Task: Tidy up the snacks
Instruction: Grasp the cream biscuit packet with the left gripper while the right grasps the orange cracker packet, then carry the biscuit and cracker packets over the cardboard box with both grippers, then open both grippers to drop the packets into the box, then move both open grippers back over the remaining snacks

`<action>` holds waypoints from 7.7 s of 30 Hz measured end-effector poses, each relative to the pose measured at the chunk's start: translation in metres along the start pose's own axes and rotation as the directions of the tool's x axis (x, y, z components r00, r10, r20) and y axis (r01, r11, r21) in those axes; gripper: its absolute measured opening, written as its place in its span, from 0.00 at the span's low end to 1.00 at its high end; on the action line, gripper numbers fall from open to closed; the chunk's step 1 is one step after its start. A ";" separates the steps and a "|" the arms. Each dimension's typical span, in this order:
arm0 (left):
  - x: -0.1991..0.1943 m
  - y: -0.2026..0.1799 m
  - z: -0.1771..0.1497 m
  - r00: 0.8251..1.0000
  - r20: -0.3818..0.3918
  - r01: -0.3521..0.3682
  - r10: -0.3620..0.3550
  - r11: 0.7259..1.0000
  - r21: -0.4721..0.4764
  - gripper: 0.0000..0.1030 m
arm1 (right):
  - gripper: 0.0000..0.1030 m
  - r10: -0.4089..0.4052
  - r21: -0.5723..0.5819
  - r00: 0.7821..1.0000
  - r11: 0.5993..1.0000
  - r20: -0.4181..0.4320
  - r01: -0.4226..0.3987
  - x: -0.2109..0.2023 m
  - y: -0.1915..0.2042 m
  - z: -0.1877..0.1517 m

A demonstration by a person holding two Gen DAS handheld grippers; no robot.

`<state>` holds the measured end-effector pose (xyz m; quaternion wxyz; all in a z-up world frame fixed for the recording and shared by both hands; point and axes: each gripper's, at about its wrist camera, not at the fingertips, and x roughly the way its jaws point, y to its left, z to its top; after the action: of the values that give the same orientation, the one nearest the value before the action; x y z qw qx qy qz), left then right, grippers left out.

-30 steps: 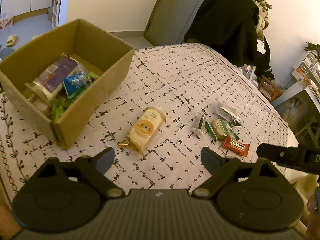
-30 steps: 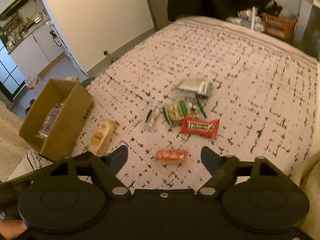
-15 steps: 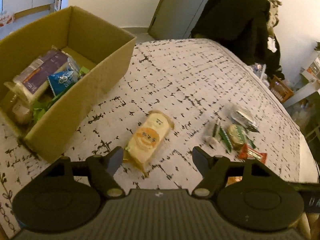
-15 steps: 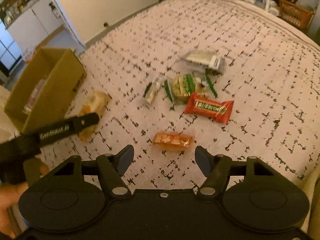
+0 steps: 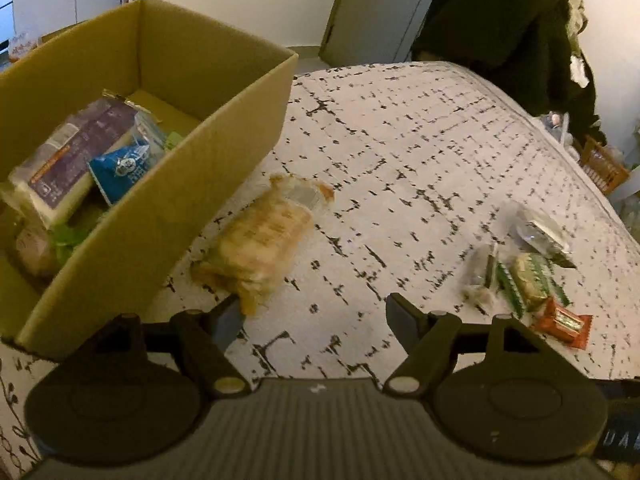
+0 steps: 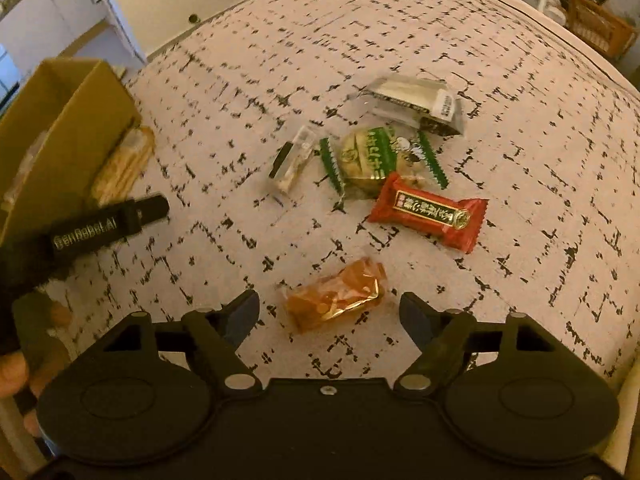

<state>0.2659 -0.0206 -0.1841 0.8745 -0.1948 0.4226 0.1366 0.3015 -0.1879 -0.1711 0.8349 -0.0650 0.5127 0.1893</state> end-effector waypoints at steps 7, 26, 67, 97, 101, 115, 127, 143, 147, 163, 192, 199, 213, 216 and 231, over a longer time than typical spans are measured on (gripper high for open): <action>-0.008 -0.004 -0.003 0.997 0.060 -0.047 0.046 0.999 0.005 0.74 | 0.72 -0.022 -0.004 1.000 1.000 -0.011 0.022 0.000 -0.001 -0.002; 0.003 0.007 -0.006 0.972 0.090 -0.195 0.217 0.959 -0.204 0.04 | 0.58 -0.019 -0.025 1.000 0.999 0.014 0.019 0.003 0.000 -0.001; -0.153 0.031 0.019 0.928 0.372 0.040 -0.011 0.997 -0.072 0.00 | 0.01 0.157 0.004 0.900 0.985 0.406 -0.174 -0.087 0.066 -0.010; -0.145 0.125 0.036 0.924 0.342 -0.097 0.174 0.968 -0.231 0.00 | 0.01 0.362 -0.189 0.816 0.932 0.451 -0.309 -0.078 0.175 0.018; -0.132 0.132 0.034 0.935 0.301 -0.114 0.190 0.961 -0.253 0.00 | 0.01 0.365 -0.180 0.820 0.931 0.440 -0.318 -0.069 0.180 0.025; -0.118 0.146 0.036 0.951 0.236 -0.135 0.202 0.953 -0.272 0.02 | 0.03 0.395 -0.191 0.818 0.919 0.419 -0.346 -0.051 0.198 0.029; -0.142 0.144 0.034 0.947 0.226 -0.163 0.228 0.948 -0.274 0.13 | 0.16 0.386 -0.186 0.808 0.922 0.445 -0.339 -0.062 0.199 0.026; -0.185 0.145 0.028 0.908 0.299 -0.218 0.294 0.940 -0.264 0.78 | 0.49 0.248 -0.082 0.877 0.968 0.411 -0.236 -0.087 0.159 0.007; -0.188 0.146 0.025 0.926 0.278 -0.182 0.255 0.948 -0.262 0.81 | 0.57 0.222 -0.086 0.886 0.975 0.406 -0.205 -0.095 0.154 0.003; -0.197 0.136 0.018 0.950 0.241 -0.147 0.199 0.965 -0.216 0.95 | 0.91 0.177 -0.105 0.884 0.984 0.433 -0.146 -0.120 0.136 0.000; -0.175 0.079 0.000 0.988 0.146 -0.038 0.055 0.992 -0.119 1.00 | 1.00 0.033 -0.007 0.910 0.999 0.414 -0.033 -0.138 0.025 -0.024; -0.172 0.057 -0.004 0.981 0.194 0.043 -0.025 0.995 -0.090 0.99 | 1.00 -0.010 0.172 0.899 0.983 0.438 -0.072 -0.142 -0.023 -0.024; -0.129 0.001 0.000 0.977 0.171 0.126 -0.124 0.992 -0.002 0.97 | 0.90 -0.058 0.290 0.923 0.955 0.381 -0.059 -0.119 -0.079 -0.034; -0.115 -0.011 0.000 0.978 0.158 0.135 -0.136 0.991 0.017 0.95 | 0.87 -0.049 0.269 0.932 0.962 0.359 -0.053 -0.109 -0.078 -0.030; -0.034 -0.057 0.014 0.979 0.057 0.190 -0.194 0.980 0.062 0.67 | 0.86 -0.071 0.029 0.965 0.997 0.252 0.066 -0.041 -0.068 -0.002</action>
<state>0.2776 -0.0678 -0.1362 0.9017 -0.2057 0.3777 0.0458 0.3094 -0.2611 -0.1414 0.9001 -0.0495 0.4015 0.1617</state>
